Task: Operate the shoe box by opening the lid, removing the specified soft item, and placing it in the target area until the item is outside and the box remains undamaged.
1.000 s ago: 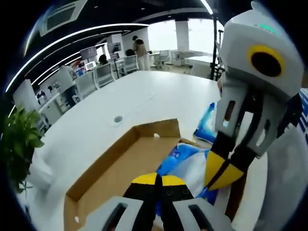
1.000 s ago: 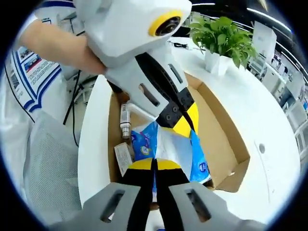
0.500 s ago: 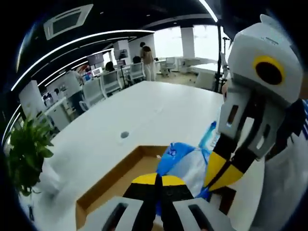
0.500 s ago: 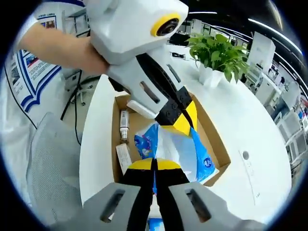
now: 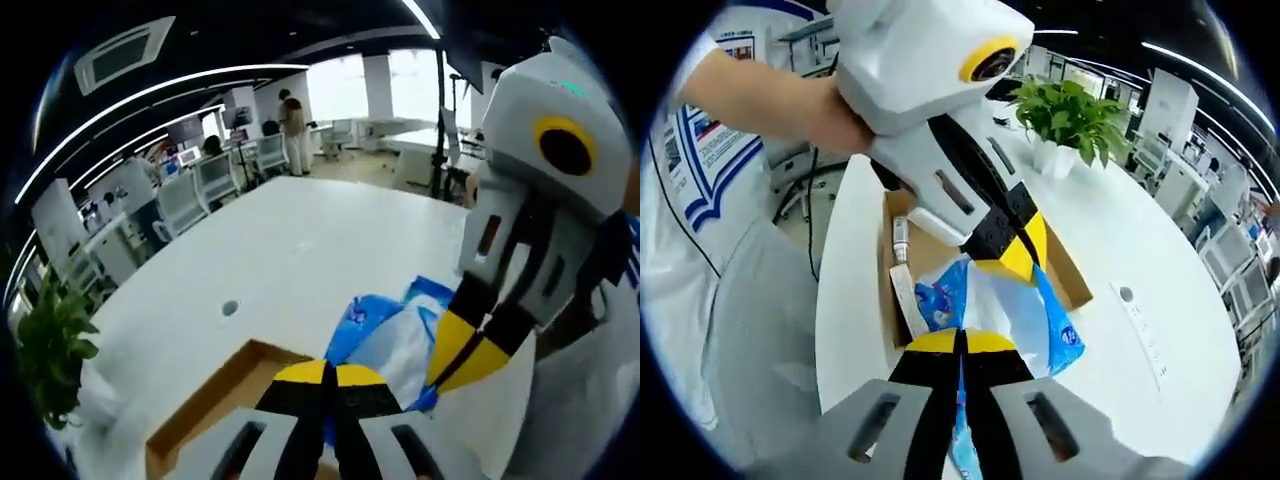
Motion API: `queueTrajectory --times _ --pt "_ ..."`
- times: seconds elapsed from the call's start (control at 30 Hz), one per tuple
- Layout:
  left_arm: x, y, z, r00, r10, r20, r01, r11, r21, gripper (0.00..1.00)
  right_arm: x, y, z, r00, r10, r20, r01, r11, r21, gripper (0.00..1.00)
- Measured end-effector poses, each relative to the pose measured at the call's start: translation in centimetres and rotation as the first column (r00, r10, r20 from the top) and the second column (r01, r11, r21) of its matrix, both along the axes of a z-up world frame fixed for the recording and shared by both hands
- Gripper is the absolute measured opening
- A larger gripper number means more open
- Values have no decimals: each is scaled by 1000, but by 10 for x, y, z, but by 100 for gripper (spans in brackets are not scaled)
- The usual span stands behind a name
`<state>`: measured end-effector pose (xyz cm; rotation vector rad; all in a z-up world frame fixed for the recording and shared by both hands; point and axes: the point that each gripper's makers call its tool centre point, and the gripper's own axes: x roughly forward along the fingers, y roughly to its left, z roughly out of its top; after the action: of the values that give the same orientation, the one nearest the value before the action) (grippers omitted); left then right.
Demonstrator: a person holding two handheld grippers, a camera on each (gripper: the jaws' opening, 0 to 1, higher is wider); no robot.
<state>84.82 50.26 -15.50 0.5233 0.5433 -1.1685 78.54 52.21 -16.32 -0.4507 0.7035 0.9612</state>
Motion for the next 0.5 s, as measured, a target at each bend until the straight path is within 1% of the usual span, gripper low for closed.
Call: queueTrajectory --times 0.07,0.17,0.2,0.23,0.3,0.37,0.43,0.5 --pt "-8 -11 1 1000 -10 -1 10 1000 4 0 -8 -14 0 1000 -17 -3 17 1000 4 0" --pt "-19 -30 0 1000 -30 -4 30 1000 9 0 -13 -32 -1 999 -33 -3 33 999 2 0" --pt "-20 -39 0 999 -39 -5 39 999 11 0 -17 -41 -2 999 -41 -5 41 999 2 0" --pt "-20 -45 -1 999 -43 -5 43 999 12 0 -19 -47 -2 999 -47 -5 47 999 4 0" --pt "-27 -57 -3 999 -53 -9 53 998 17 0 -25 -60 -2 998 -63 -6 63 998 6 0" --pt "-28 -71 -5 998 -64 -14 64 998 20 0 -30 -73 -3 997 -77 -9 77 997 9 0" --pt "-38 -81 -6 997 -72 -25 72 997 21 0 -34 -85 -4 996 -90 -10 90 996 11 0" --pt "-39 -94 -8 996 -85 -28 86 996 27 0 -38 -96 -5 995 -101 -14 102 995 13 0"
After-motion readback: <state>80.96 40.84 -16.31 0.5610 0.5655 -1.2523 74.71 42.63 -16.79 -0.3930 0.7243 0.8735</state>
